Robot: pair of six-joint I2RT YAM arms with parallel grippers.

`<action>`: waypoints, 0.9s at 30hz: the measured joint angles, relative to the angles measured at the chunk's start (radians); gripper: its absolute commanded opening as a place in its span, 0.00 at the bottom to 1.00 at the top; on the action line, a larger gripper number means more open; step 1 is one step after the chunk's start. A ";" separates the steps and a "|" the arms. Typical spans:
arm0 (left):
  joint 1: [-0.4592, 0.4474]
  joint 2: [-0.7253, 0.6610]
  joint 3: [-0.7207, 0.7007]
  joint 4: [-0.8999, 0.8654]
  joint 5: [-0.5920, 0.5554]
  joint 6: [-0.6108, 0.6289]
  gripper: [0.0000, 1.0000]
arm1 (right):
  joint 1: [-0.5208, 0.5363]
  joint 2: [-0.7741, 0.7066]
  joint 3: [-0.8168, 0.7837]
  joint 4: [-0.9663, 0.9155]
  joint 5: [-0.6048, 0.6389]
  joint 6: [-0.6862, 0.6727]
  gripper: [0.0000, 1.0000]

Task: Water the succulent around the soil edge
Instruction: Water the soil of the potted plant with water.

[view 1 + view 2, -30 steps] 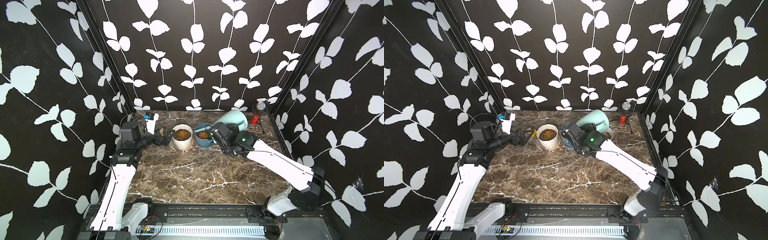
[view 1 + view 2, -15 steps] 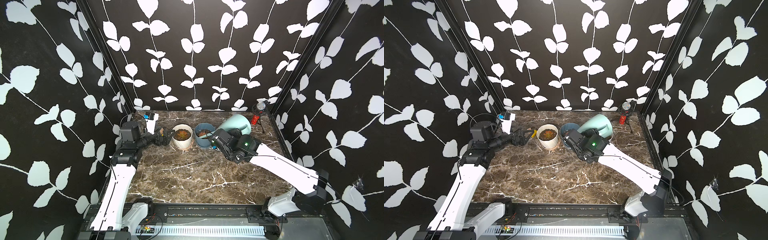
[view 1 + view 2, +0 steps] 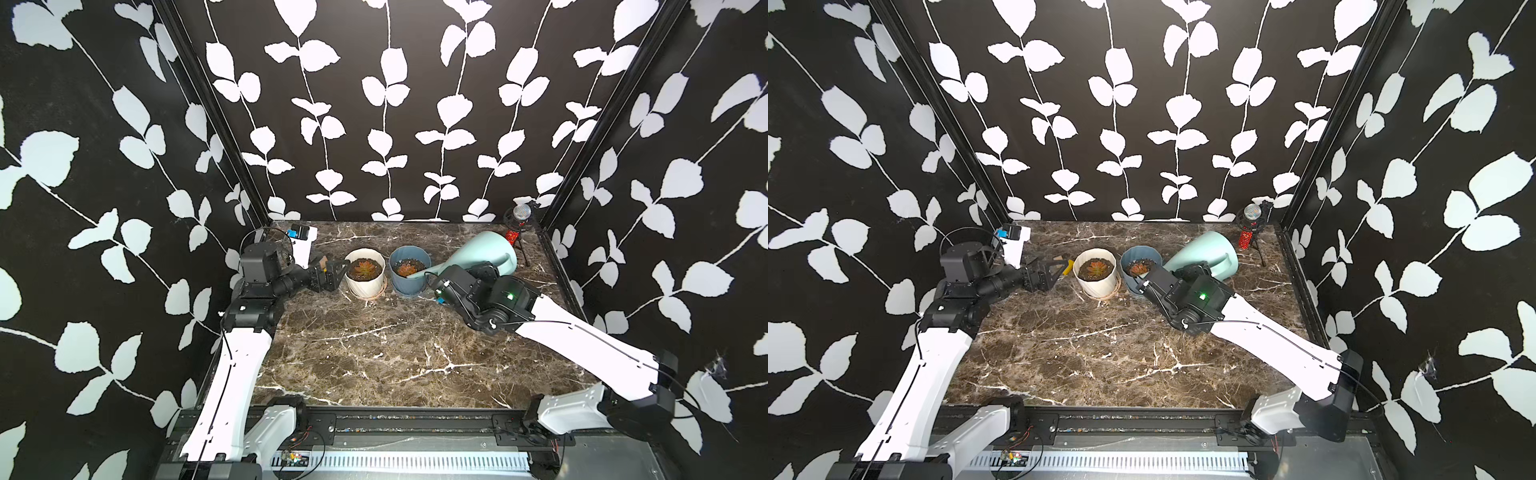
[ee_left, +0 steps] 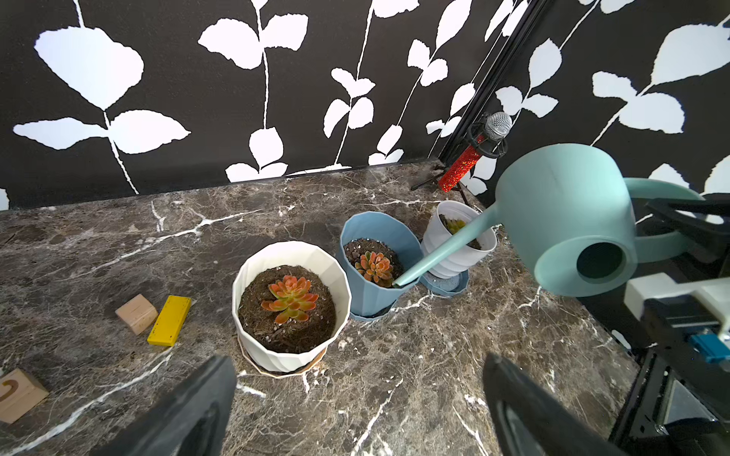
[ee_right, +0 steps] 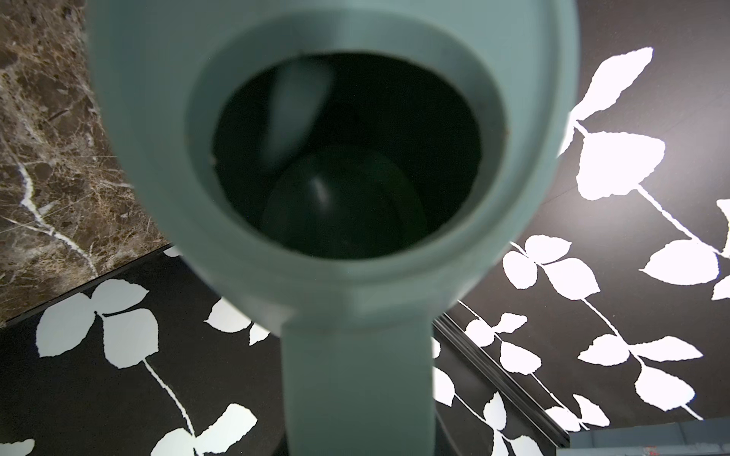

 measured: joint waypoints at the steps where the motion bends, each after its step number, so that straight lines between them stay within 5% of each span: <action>1: 0.000 0.000 0.000 0.001 0.001 0.000 0.98 | 0.000 -0.002 -0.001 -0.004 0.003 0.003 0.00; 27: 0.001 0.005 0.000 0.003 0.006 -0.005 0.98 | -0.105 -0.046 -0.071 0.129 0.041 -0.120 0.00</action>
